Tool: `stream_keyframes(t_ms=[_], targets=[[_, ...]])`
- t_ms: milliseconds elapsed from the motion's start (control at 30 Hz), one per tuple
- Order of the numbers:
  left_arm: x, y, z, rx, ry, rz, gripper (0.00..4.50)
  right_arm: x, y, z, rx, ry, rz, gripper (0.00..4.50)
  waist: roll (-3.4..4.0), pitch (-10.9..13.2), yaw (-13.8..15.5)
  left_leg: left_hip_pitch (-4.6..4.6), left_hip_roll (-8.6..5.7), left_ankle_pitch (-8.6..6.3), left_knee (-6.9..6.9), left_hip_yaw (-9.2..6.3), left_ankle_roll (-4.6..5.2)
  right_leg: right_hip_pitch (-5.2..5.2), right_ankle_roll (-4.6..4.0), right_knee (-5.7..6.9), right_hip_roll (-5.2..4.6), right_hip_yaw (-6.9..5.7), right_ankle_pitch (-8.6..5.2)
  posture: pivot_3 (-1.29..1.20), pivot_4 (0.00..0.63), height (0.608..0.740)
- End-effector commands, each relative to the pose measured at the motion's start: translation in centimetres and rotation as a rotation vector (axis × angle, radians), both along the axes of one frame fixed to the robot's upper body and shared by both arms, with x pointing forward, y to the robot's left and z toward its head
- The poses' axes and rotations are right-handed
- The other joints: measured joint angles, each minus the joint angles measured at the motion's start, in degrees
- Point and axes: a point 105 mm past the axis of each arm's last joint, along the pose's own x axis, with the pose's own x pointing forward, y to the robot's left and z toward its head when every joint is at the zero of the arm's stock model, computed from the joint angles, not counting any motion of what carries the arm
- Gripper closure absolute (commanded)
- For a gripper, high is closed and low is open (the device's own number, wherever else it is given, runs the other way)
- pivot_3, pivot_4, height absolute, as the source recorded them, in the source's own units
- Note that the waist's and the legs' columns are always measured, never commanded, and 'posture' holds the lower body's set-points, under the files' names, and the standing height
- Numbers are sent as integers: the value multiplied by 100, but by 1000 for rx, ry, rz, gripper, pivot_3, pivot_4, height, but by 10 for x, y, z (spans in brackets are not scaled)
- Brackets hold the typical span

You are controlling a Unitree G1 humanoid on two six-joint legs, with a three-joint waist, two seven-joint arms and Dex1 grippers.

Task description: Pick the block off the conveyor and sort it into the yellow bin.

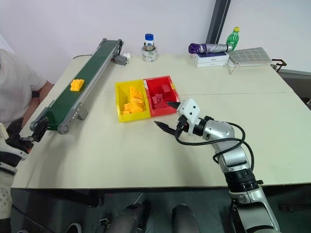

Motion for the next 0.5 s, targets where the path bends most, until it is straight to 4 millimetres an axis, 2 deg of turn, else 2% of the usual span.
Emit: stream_keyframes(t_ms=[33, 200, 333, 433, 500], targets=[[17, -2, 14, 38, 42, -15, 45, -3, 2, 8, 10, -39, 13, 0, 0, 0, -1, 0, 0, 0, 0, 0, 0, -1, -1, 0, 0, 0, 0, 0, 150, 740], [49, 6, 32, 49, 120, 25, 45, -4, 3, 8, 16, -39, 8, 0, 0, 0, -2, -2, 0, 0, -1, -1, 0, -7, 1, 0, 4, -2, 1, 0, 150, 740], [72, 8, 28, 77, 244, 28, 45, -6, 4, 8, 19, -39, 3, 0, 0, 0, -9, -1, -1, 0, -1, 1, 0, -8, 3, 1, 4, -2, 2, 0, 150, 740], [84, 6, 39, 84, 217, 14, 45, -7, 2, 8, 21, -38, -8, 0, 0, 1, -17, -1, -1, 0, -1, 4, 0, -10, 7, 0, 4, -1, 4, 0, 150, 740], [90, 3, 34, 38, 254, -9, 45, -8, 0, 7, 18, -37, -15, 0, 0, 1, -12, -1, -1, 0, -1, 2, 0, -10, 21, 1, 5, -2, 12, 0, 150, 740]])
